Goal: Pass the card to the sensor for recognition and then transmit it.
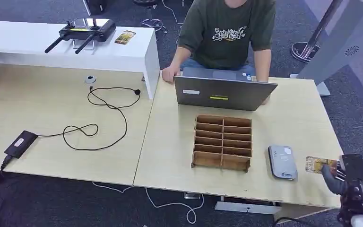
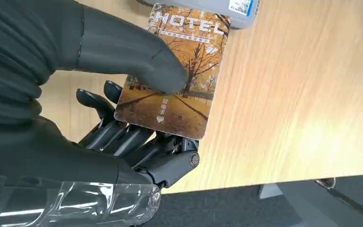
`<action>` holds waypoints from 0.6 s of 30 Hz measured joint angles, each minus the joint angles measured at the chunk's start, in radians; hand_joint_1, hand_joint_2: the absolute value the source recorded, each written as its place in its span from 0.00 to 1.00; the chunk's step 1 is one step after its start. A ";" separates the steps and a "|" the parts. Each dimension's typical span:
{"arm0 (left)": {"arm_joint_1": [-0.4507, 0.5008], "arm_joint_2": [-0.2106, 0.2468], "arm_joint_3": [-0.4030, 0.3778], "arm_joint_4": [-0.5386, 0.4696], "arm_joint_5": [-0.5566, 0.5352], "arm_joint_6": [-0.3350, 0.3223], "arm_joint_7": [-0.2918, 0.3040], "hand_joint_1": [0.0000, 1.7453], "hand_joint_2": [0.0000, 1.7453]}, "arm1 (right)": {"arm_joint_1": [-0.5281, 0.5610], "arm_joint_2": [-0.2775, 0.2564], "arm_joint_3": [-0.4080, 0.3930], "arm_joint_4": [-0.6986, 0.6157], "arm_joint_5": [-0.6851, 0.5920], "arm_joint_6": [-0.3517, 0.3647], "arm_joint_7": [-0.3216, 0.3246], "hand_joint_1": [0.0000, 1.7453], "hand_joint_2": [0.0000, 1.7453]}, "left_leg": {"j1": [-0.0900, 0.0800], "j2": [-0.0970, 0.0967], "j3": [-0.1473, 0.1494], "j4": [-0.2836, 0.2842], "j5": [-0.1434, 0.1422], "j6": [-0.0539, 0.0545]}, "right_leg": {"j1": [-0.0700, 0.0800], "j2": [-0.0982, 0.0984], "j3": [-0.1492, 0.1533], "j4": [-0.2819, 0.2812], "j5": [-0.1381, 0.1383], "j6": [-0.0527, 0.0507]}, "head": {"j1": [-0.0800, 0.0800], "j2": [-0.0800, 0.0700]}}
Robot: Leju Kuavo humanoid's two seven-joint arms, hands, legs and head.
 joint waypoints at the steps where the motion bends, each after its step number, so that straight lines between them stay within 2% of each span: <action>1: 0.000 0.001 -0.007 0.000 -0.001 -0.009 0.000 0.00 0.00 | -0.003 0.003 0.006 0.005 0.006 0.004 0.002 1.00 1.00 | 0.000 0.000 0.000 0.000 0.000 0.000 | 0.000 0.000 0.000 0.000 0.000 0.000 | 0.000 0.000; 18: 0.001 0.003 -0.013 0.000 -0.006 -0.019 0.003 0.00 0.00 | -0.078 0.048 0.096 0.116 0.028 0.014 0.020 1.00 1.00 | 0.000 0.000 0.000 0.000 0.000 0.000 | 0.000 0.000 0.000 0.000 0.000 0.000 | 0.000 0.000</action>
